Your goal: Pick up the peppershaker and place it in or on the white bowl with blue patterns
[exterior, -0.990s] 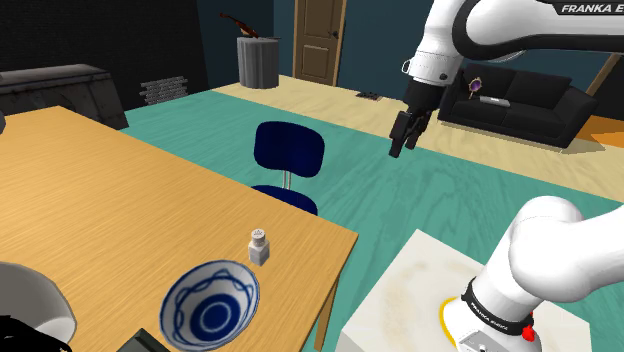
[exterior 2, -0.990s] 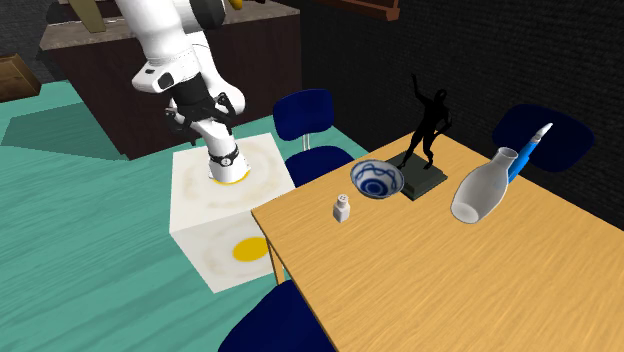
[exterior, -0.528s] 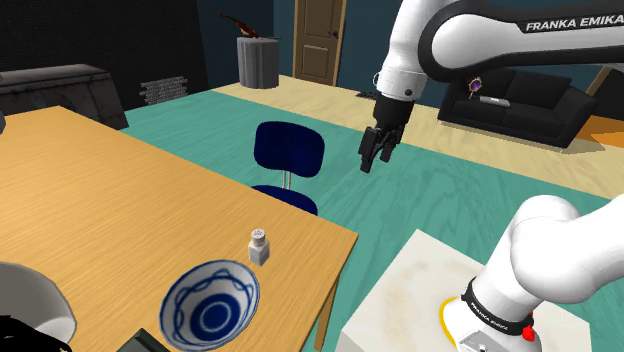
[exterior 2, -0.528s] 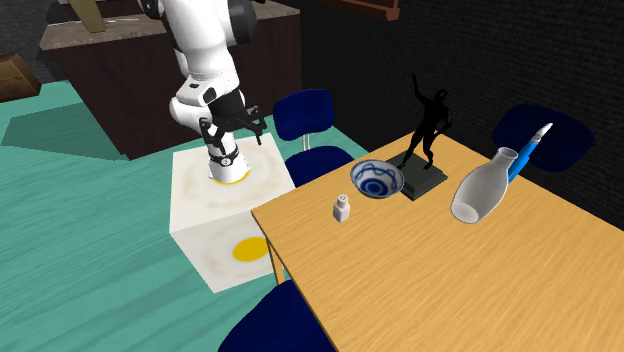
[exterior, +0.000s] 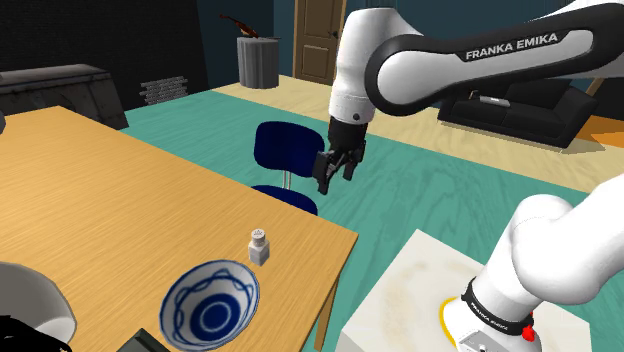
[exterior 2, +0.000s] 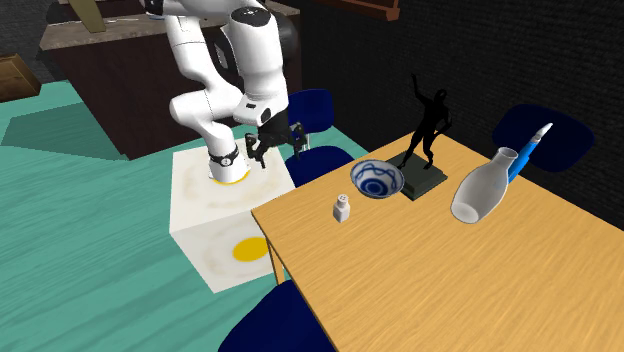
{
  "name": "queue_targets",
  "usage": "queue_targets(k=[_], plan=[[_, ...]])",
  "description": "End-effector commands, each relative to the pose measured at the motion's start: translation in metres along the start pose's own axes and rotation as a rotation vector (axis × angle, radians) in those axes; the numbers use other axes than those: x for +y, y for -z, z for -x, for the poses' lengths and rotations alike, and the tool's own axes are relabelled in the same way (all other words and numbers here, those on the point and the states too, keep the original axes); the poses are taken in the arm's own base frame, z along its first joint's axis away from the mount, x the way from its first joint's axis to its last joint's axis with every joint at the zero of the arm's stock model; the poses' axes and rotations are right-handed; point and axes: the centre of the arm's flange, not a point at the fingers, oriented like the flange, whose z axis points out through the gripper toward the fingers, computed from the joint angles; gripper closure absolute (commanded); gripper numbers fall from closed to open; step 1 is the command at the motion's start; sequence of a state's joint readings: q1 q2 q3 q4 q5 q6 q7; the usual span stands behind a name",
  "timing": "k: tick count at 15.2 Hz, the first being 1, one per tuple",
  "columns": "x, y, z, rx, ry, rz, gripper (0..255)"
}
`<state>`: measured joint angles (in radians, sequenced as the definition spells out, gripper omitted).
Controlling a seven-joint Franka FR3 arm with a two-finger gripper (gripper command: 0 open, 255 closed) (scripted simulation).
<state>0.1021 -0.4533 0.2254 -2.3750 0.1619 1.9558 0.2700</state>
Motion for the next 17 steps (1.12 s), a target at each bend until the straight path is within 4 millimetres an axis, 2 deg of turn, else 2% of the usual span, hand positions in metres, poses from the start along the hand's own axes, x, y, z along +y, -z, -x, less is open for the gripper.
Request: queue_targets(k=[1, 13, 14, 17], plan=[[-0.021, -0.015, -0.013, -0.001, -0.002, 0.006, 0], [-0.153, -0.089, -0.076, -0.009, -0.006, 0.049, 0], [-0.159, -0.093, -0.079, -0.009, -0.006, 0.051, 0], [-0.159, -0.109, -0.079, -0.009, -0.006, 0.051, 0]])
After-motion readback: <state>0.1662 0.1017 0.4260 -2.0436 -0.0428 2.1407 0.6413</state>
